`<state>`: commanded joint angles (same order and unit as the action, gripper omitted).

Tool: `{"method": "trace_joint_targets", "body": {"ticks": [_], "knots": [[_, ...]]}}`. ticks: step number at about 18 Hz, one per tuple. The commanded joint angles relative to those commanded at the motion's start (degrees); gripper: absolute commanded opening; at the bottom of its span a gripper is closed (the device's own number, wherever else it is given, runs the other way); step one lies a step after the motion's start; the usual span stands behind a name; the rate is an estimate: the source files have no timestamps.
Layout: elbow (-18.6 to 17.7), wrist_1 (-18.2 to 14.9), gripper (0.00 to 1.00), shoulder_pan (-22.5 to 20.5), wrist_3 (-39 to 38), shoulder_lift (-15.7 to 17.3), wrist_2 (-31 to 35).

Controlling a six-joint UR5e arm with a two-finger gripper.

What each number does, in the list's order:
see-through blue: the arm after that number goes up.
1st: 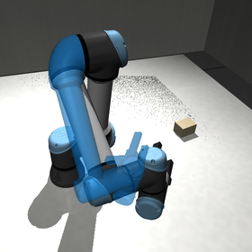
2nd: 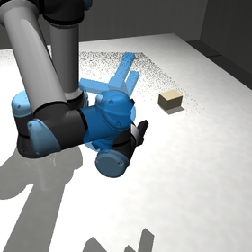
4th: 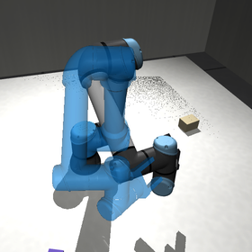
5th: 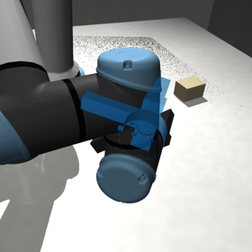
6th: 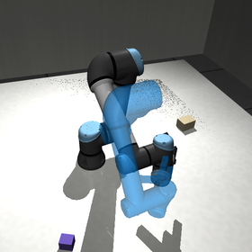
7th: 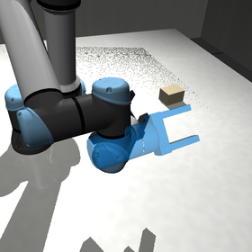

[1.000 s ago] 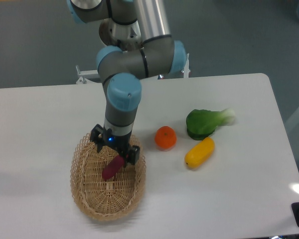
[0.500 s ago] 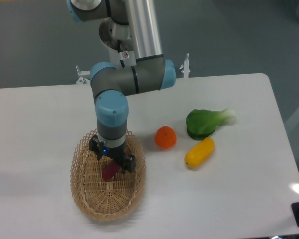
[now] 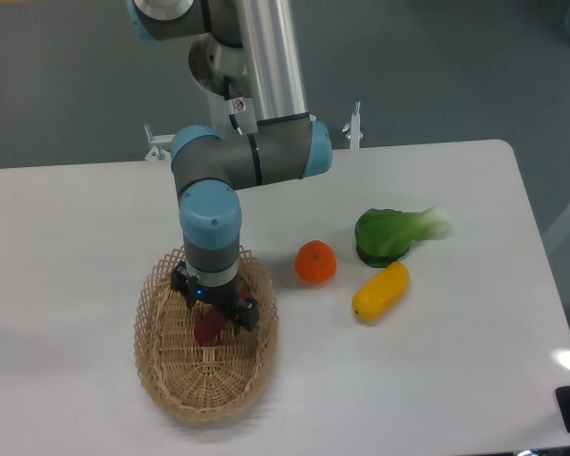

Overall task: Pick up the sweet potato from the basket
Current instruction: 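Close the gripper on the purple sweet potato, then lift the sweet potato out of the basket toward the yellow squash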

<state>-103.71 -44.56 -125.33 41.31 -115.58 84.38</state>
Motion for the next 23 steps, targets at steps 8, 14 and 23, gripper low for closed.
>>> {"method": "trace_joint_targets", "body": {"ticks": [8,14,23], "knots": [[0.3,-0.1,0.40,0.0,0.6,0.5,0.0],[1.1,-0.2,0.35,-0.1,0.9,1.2,-0.1],[8.8,-1.1,0.36,-4.6,0.9,6.8,-0.7]]}}
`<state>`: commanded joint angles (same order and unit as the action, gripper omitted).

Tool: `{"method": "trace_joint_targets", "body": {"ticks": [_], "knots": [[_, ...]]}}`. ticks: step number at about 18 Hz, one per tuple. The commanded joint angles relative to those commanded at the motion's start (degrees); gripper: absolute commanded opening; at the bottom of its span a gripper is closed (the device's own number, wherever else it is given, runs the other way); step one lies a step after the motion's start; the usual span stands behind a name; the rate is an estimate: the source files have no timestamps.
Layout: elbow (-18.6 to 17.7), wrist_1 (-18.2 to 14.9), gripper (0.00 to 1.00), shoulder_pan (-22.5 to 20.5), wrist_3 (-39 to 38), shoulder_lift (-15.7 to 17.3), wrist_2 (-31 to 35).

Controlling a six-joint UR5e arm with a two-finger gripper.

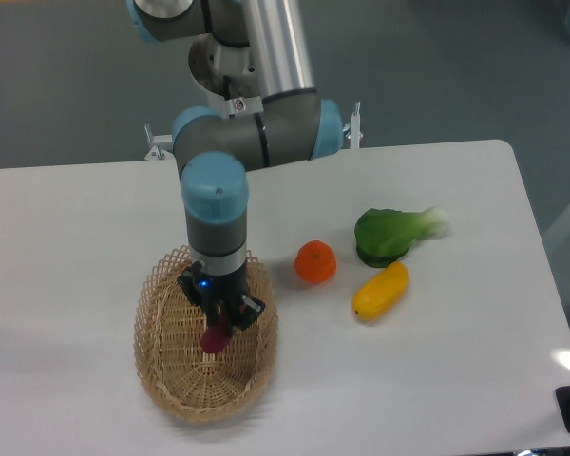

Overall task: Pick up the sweet potato from the basket
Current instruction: 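Lift the sweet potato out of the basket toward the yellow squash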

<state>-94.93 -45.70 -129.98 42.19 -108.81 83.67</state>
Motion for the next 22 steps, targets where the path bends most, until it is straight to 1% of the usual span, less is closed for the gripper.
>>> {"method": "trace_joint_targets", "body": {"ticks": [3,5,7,8,10,13,15,22], "knots": [[3.3,-0.3,0.36,-2.5,0.5,0.2,-0.1],[5.0,-0.4,0.36,-4.6,0.7,0.2,-1.4],[5.1,-0.6,0.36,-7.2,3.3,0.3,-2.5],[5.2,-1.5,0.36,-8.4,4.9,0.3,-2.7],[5.1,-4.1,0.36,-10.7,8.6,0.3,-2.7],[5.1,-8.8,0.36,-15.1,15.6,2.2,-2.8],[5.1,-11.1,0.36,-17.5,18.5,2.3,-2.7],[4.3,-11.4,0.36,-24.2,29.0,1.9,-2.4]]}}
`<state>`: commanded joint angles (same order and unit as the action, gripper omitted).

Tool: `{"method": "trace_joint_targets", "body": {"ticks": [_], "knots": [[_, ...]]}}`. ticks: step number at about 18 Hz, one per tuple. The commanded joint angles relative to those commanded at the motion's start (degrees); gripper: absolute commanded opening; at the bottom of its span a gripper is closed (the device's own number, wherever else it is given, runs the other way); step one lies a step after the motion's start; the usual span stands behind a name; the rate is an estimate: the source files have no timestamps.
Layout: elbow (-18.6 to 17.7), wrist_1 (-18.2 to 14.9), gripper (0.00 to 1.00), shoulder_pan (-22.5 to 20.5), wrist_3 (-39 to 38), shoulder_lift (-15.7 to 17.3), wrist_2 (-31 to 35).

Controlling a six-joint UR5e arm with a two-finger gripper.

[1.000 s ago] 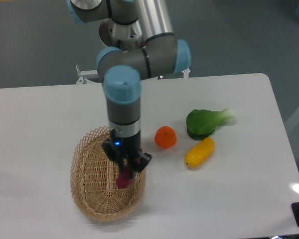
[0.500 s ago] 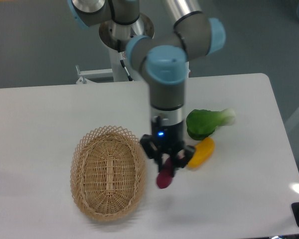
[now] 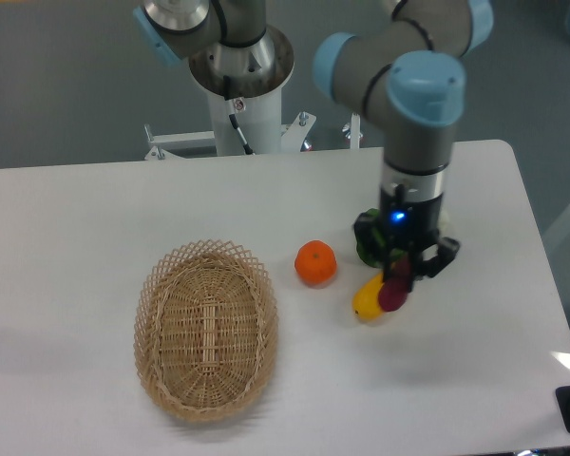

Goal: Pick up the sweet potato from the basket

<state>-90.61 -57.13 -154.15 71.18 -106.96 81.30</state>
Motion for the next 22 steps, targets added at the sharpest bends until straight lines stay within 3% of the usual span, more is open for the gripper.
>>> {"method": "trace_joint_targets", "body": {"ticks": [8,22], "knots": [[1.4,0.9,0.36,-2.7,4.8,-3.3,0.5],[1.9,0.7,0.36,-3.2,5.3,-4.4,0.5]]}}
